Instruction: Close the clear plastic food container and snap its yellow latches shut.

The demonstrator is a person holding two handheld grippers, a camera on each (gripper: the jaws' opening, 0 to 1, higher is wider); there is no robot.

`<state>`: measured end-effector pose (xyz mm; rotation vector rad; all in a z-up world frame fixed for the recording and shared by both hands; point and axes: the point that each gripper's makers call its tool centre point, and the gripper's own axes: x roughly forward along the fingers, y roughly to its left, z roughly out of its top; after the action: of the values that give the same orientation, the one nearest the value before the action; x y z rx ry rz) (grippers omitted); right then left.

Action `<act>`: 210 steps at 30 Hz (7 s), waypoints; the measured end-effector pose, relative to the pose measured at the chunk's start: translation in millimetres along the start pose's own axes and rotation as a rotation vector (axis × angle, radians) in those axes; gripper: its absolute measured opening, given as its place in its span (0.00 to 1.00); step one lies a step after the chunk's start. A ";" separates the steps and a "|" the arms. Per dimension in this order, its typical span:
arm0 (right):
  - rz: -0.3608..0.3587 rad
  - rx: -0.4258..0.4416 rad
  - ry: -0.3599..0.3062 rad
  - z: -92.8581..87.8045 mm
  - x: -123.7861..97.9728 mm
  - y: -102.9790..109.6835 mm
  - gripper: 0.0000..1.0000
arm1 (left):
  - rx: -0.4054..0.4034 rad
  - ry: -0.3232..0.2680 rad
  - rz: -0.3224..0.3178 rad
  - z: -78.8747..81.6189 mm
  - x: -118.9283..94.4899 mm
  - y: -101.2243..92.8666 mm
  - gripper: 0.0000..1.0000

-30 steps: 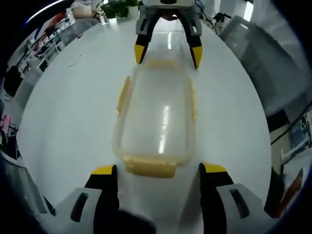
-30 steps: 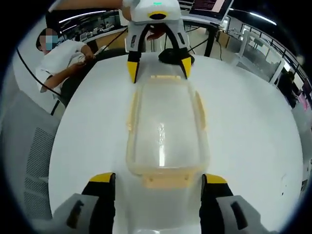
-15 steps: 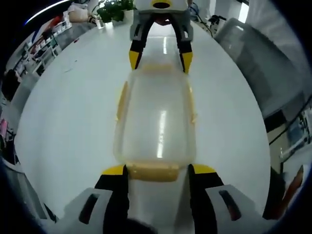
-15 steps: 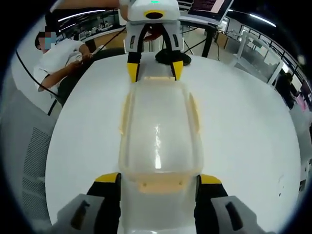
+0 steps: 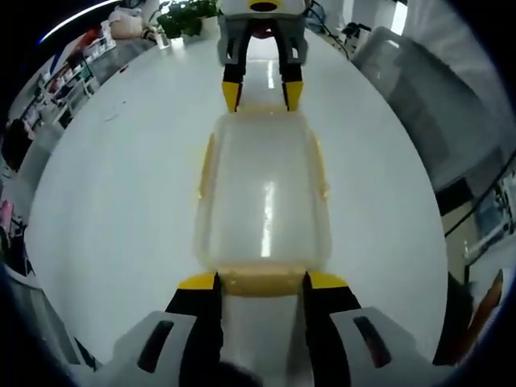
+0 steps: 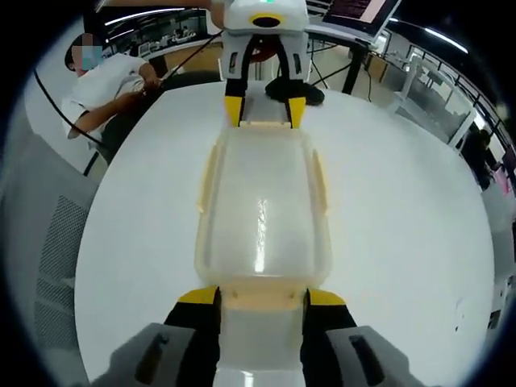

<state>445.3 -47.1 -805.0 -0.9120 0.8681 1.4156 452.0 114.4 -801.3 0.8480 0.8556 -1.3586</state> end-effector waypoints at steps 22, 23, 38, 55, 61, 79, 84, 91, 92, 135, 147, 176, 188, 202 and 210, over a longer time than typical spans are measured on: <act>-0.004 0.012 0.025 -0.2 0.4 1.0 0.35 | -0.027 0.027 0.009 1.3 0.1 -1.0 0.37; -0.004 0.013 0.024 -0.4 0.3 0.8 0.35 | -0.028 0.030 0.011 1.3 0.0 -1.2 0.37; 0.002 0.010 0.009 3.5 -7.4 12.3 0.34 | -0.021 0.087 0.061 3.9 -9.6 -12.1 0.37; -0.034 -0.022 -0.034 3.7 -49.3 9.8 0.35 | -0.002 0.097 0.126 37.7 -36.9 -10.5 0.37; -0.059 -0.025 -0.042 -2.2 -65.4 7.0 0.35 | 0.005 0.090 0.150 56.0 -43.9 -6.1 0.37; -0.102 -0.047 -0.041 -28.7 -113.2 13.8 0.35 | 0.052 0.084 0.205 110.6 -55.5 -12.1 0.37; -0.110 -0.046 -0.039 -40.6 -125.4 14.5 0.35 | 0.062 0.079 0.209 128.0 -53.9 -11.7 0.37; -0.114 -0.044 -0.032 -59.4 -139.1 16.3 0.35 | 0.063 0.081 0.204 150.4 -47.1 -12.0 0.37; -0.114 -0.042 -0.030 -64.0 -141.3 16.6 0.35 | 0.063 0.078 0.200 154.7 -45.1 -12.2 0.37; -0.020 0.012 0.012 -174.9 -178.4 11.6 0.35 | 0.020 0.027 0.105 249.0 24.8 -6.6 0.37; 0.004 0.028 0.016 -187.2 -172.4 11.5 0.35 | 0.015 0.029 0.084 251.7 37.2 -6.8 0.37; 0.045 0.050 0.017 -196.7 -156.6 8.8 0.35 | -0.002 0.021 0.048 245.2 55.4 -4.8 0.37; 0.033 0.041 0.024 -197.0 -155.7 11.3 0.36 | -0.006 0.019 0.037 243.6 58.5 -6.8 0.37; 0.009 0.056 0.005 -196.3 -155.3 11.9 0.38 | 0.026 0.029 0.065 241.0 57.3 -5.2 0.37; -0.018 0.088 -0.017 -199.0 -166.1 12.3 0.44 | 0.034 0.019 0.078 240.0 46.9 -4.9 0.52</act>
<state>443.0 -297.6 -737.3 -0.8386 0.9002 1.3575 454.0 -120.9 -734.4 0.9127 0.8080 -1.3018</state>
